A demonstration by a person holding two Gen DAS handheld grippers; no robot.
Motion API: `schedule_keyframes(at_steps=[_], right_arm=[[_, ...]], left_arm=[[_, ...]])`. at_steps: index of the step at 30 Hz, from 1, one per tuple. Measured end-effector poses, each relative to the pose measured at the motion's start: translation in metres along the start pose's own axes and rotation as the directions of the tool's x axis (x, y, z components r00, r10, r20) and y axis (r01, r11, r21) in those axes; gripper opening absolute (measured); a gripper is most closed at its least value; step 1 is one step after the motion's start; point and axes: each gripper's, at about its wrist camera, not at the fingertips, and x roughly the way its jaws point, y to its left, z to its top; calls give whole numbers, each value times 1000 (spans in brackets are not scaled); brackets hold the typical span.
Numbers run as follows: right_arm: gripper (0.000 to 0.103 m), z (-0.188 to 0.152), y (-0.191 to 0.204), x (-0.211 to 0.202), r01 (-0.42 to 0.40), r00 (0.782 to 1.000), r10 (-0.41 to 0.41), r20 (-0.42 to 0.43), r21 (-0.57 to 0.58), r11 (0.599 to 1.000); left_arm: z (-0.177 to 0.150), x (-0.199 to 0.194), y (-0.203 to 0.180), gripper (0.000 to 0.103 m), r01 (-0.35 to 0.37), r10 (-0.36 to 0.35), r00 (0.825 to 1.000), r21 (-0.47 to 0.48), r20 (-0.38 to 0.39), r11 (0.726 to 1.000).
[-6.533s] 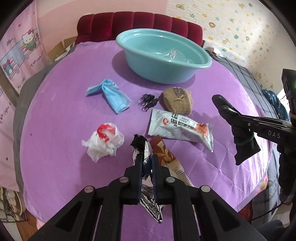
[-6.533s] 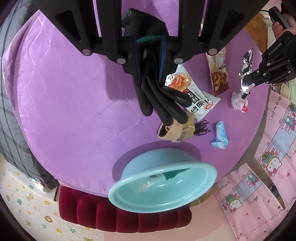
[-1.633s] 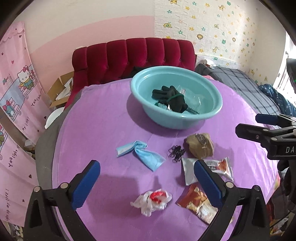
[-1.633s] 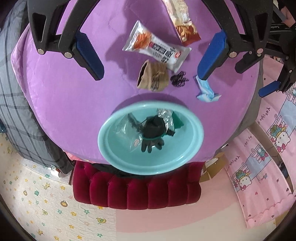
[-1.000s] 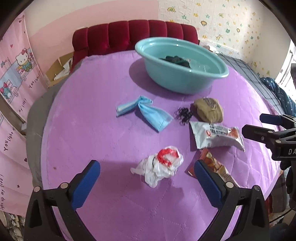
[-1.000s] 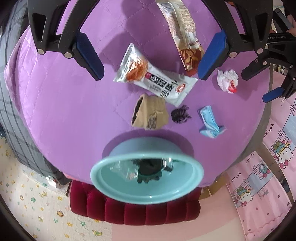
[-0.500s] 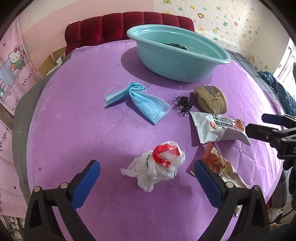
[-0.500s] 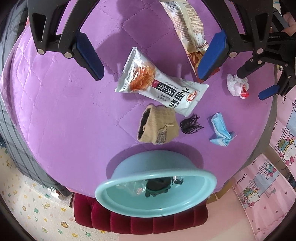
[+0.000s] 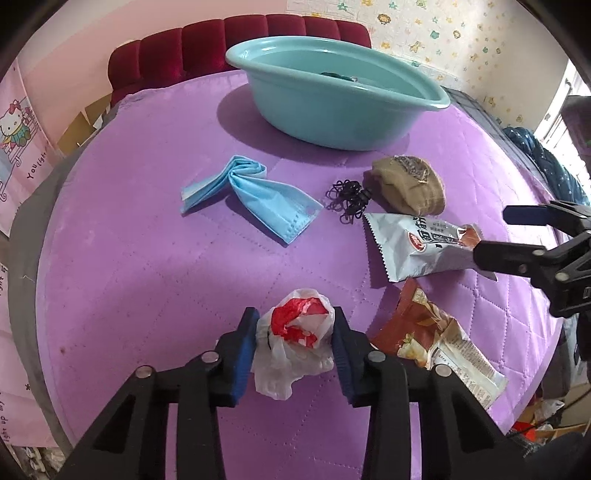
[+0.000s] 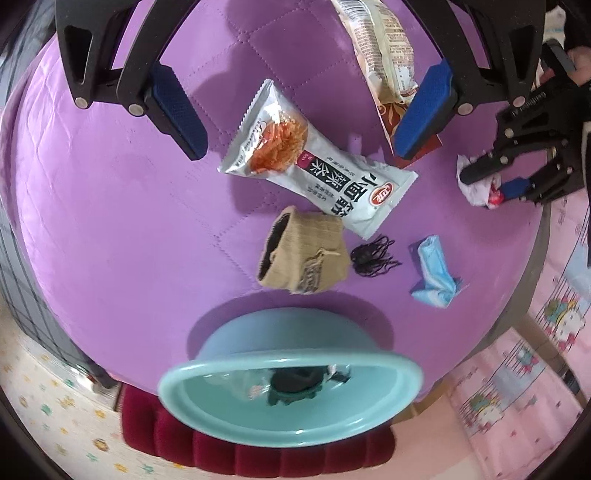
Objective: Organize soft objects
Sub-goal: 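Grasp the white snack packet with the right gripper, then carry the plastic bag and snack packet over the basin with both grippers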
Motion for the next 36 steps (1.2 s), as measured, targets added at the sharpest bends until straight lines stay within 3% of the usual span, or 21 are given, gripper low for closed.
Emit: schedule_keyframes(at_steps=[16,21,23,26,31,36], right_arm=[[101,37,4,49,-87,984,54,-172,-196,977],[74,41,10,66,-123,973,72,-219,-227,966],[56,41,16,68,-144,969,85,-234,-245,959],[39,37,25,68,-170,965,100,-241,-288,942],[23,34,31,57,-193,967,123,-222,-326,925],[21,28,29,46,-205,967,145,-210,-301,931]], left_arm=[[-1,-20,3,41,-43,43,999,-98,-3,994],[0,-18,-1,41,-55,53,998,-121,-14,991],[1,-19,-3,41,-60,59,998,-132,-15,989],[1,-20,-6,41,-69,67,998,-144,-21,987],[3,-26,-10,41,-84,82,996,-156,-24,984],[4,-33,-16,41,-89,88,996,-150,-17,985]])
